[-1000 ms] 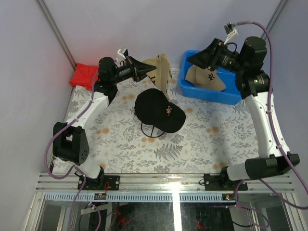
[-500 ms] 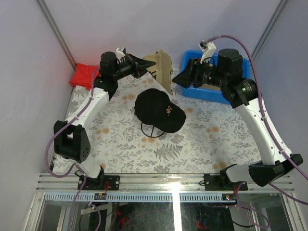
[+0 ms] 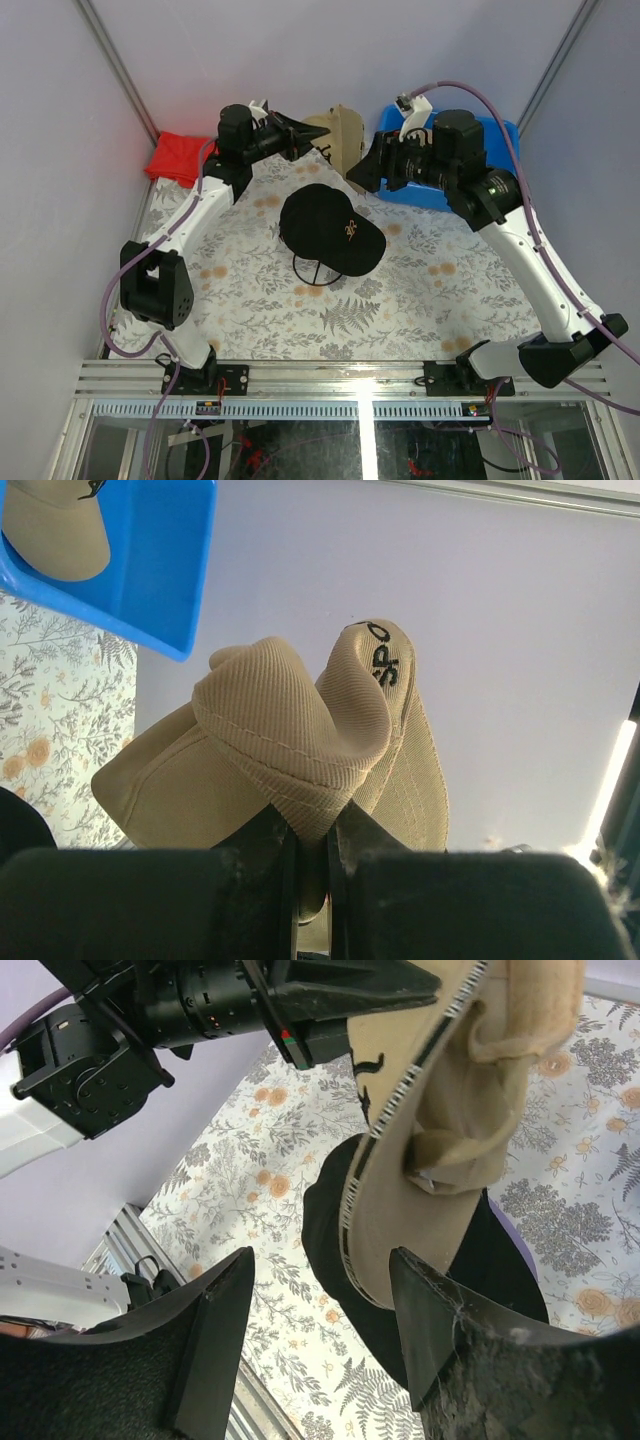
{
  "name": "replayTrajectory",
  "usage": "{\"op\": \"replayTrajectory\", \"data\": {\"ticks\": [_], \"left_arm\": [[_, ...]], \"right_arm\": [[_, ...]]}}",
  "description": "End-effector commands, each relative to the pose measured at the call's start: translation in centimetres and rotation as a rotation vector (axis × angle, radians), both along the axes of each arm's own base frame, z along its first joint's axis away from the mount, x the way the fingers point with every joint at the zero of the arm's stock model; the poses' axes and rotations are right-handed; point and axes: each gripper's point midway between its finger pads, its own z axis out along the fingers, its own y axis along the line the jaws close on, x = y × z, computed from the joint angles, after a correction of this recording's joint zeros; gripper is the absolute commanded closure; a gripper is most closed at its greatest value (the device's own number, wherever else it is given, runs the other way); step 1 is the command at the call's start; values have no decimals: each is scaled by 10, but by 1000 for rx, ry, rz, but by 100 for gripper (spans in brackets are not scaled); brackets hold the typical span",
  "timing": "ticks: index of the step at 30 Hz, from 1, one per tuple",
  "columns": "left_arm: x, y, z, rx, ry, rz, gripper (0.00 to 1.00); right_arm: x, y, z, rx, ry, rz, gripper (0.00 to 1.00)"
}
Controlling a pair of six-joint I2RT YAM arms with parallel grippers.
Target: Stack the hats
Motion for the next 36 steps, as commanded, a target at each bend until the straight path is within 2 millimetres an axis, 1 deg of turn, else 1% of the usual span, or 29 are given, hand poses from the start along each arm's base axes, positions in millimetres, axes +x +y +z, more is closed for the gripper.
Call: {"op": "replayTrajectory", "data": {"ticks": [1, 3, 5, 8, 10, 12, 13, 15, 17, 19, 20, 21, 22, 23, 24, 25, 27, 29, 31, 33, 34, 36], "left_arm": [[-1, -4, 16, -18, -31, -3, 100], [-1, -4, 16, -17, -30, -3, 100], [-2, -4, 16, -18, -29, -2, 100], [-3, -4, 17, -20, -28, -3, 100], [-4, -4, 18, -21, -28, -3, 100], [-4, -4, 18, -19, -27, -5, 100], [-5, -4, 17, -20, -24, -6, 100], [-5, -3, 17, -19, -21, -2, 100], [-5, -4, 16, -19, -19, -4, 100], [-6, -3, 18, -23, -29, -6, 100], [-6, -3, 19, -28, -38, -8, 100], [-5, -1, 20, -32, -45, -4, 94], [-1, 5, 20, -29, -53, 9, 80], [4, 12, 20, -16, -64, 24, 63], [9, 21, 21, 5, -76, 45, 51], [14, 32, 21, 39, -92, 70, 46], [23, 58, 17, 124, -107, 129, 40], [29, 87, 9, 201, -109, 192, 38], [29, 110, 0, 242, -98, 237, 36], [25, 125, -12, 257, -77, 263, 35], [22, 131, -20, 262, -61, 270, 35], [16, 140, -33, 279, -43, 275, 34]], "right_arm": [[4, 12, 19, 6, -86, 2, 38], [5, 14, 19, -2, -95, -3, 39], [8, 15, 15, -14, -94, -11, 40], [12, 15, 12, -26, -100, -29, 48], [15, 14, 9, -30, -104, -46, 61], [18, 12, 7, -34, -104, -64, 75], [17, 11, 7, -32, -109, -69, 80], [20, 8, 9, -30, -120, -93, 89], [22, 5, 5, -31, -120, -116, 98], [23, 3, 8, -24, -120, -132, 100], [20, 4, 13, -12, -120, -127, 100], [18, 5, 19, 5, -122, -121, 100], [15, 6, 32, 34, -134, -116, 100], [13, 6, 43, 60, -144, -115, 100], [10, 6, 54, 88, -152, -113, 100], [7, 6, 65, 122, -154, -111, 100], [-1, 12, 89, 204, -151, -82, 100], [-8, 18, 106, 303, -121, -58, 100], [-16, 25, 123, 427, -72, -30, 100], [-22, 30, 139, 540, -39, -2, 100], [-25, 32, 147, 592, -23, 16, 100], [-28, 37, 158, 679, 15, 52, 100]]}}
